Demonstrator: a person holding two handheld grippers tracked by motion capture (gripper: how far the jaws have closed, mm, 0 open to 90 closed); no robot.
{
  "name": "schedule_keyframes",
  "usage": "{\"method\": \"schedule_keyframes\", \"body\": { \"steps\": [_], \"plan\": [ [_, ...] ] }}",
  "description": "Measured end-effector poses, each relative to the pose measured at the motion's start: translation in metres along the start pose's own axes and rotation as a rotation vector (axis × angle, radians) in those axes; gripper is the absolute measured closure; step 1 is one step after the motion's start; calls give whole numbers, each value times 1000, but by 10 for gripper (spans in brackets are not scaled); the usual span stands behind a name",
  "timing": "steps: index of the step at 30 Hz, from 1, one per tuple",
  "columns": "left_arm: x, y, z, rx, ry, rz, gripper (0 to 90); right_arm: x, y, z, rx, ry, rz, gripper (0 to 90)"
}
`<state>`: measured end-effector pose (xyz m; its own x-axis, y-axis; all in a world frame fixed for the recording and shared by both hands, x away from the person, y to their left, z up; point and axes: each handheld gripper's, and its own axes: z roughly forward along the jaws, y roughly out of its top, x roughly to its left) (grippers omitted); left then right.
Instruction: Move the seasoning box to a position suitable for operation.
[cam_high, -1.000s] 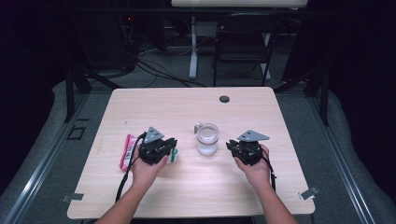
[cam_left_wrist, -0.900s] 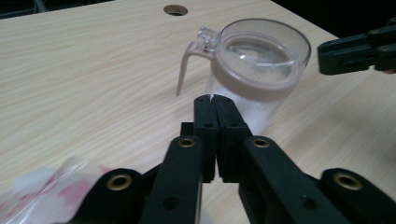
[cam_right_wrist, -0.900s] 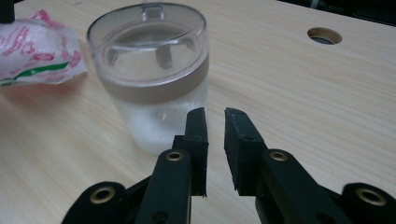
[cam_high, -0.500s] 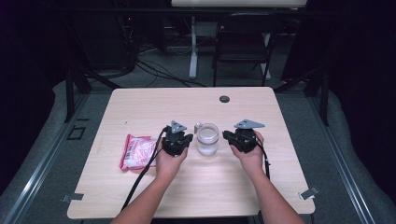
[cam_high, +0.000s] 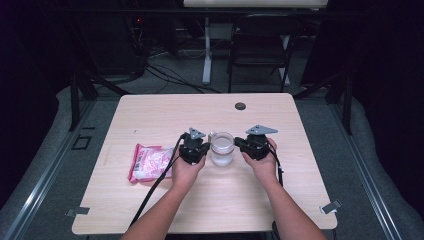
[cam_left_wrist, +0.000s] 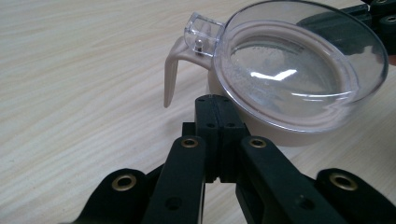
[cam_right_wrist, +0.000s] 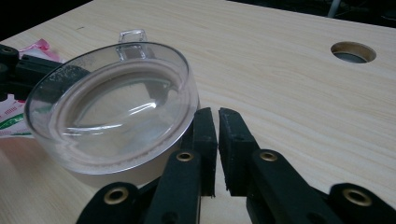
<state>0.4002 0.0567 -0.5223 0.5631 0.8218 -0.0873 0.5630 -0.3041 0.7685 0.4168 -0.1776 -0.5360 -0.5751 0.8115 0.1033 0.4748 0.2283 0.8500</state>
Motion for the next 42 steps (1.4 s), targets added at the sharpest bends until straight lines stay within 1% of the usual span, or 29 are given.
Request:
{"method": "schedule_keyframes", "body": {
  "steps": [4,7,9,11,12,16,19,24,25,27,30,32,35,42],
  "plan": [
    [-1,-1,1,4,8,18,900,1,0,0,1,15,0,900],
    [-1,-1,1,13,12,28,900,2,0,0,5,10,-2,900],
    [-2,-1,1,9,16,30,900,2,0,-1,6,17,4,900],
    [-2,-2,1,16,14,37,900,3,0,-2,9,13,5,900],
    [-1,-2,0,20,12,53,900,3,-1,-3,11,18,1,900],
    [-2,-3,-1,29,-1,58,900,5,-2,-6,19,23,-4,900],
    [-4,-4,-3,30,-6,74,900,6,-3,-8,22,16,-16,900],
    [-9,-7,-8,47,-32,116,900,12,-7,-18,37,5,-37,900],
    [-9,-8,-9,50,-41,117,900,14,-8,-20,42,1,-41,900],
    [-11,-9,-12,58,-57,138,900,19,-11,-27,48,-11,-59,900],
    [-14,-12,-16,65,-80,159,900,25,-16,-36,53,-8,-68,900],
    [-16,-14,-17,63,-84,174,900,29,-20,-44,67,-6,-83,900],
    [-18,-14,-19,67,-107,184,900,35,-25,-53,70,-13,-94,900],
    [-21,-13,-17,65,-138,205,900,43,-33,-69,83,-6,-101,900]
  ]
}}
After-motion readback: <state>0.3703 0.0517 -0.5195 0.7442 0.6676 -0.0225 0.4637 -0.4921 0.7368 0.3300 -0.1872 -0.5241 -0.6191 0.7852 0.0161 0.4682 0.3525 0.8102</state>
